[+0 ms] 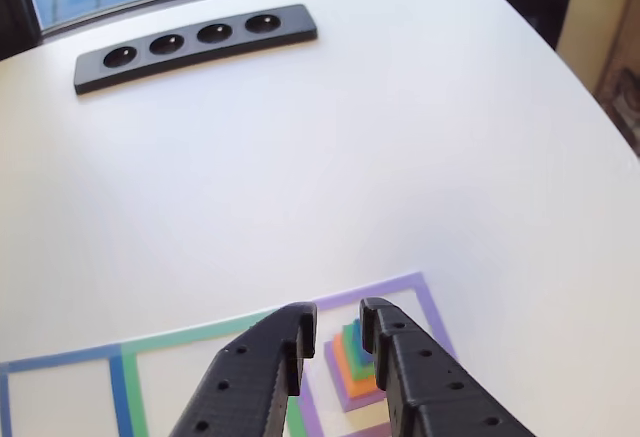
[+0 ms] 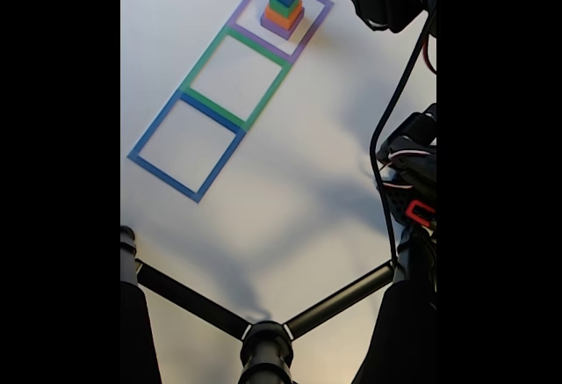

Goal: Tower of hanoi

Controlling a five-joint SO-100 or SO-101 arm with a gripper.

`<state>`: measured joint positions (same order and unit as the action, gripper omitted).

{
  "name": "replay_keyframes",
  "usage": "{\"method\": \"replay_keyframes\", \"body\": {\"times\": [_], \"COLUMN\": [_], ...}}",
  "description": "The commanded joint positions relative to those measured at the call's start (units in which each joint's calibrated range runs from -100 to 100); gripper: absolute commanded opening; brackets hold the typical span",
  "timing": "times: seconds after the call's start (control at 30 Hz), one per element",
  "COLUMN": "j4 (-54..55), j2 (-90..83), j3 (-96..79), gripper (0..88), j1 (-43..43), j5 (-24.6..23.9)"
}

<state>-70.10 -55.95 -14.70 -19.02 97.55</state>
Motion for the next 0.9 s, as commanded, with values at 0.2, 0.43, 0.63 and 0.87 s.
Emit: {"method": "replay_keyframes", "body": {"times": [0.2,0.43,0.63,0.87], "j4": [7.3,14.7,22.1,28.4], "j2": [-5.5,-7.0,-8.3,-11.2], "j3": [-11.4,-19.7,-26.4,-34.0], "gripper": [0.8,10.9,20.9,31.6], "j1": [-7.4,-10.8,-12.0,-13.9], "j5": [2.5,2.5,2.5,2.5]}}
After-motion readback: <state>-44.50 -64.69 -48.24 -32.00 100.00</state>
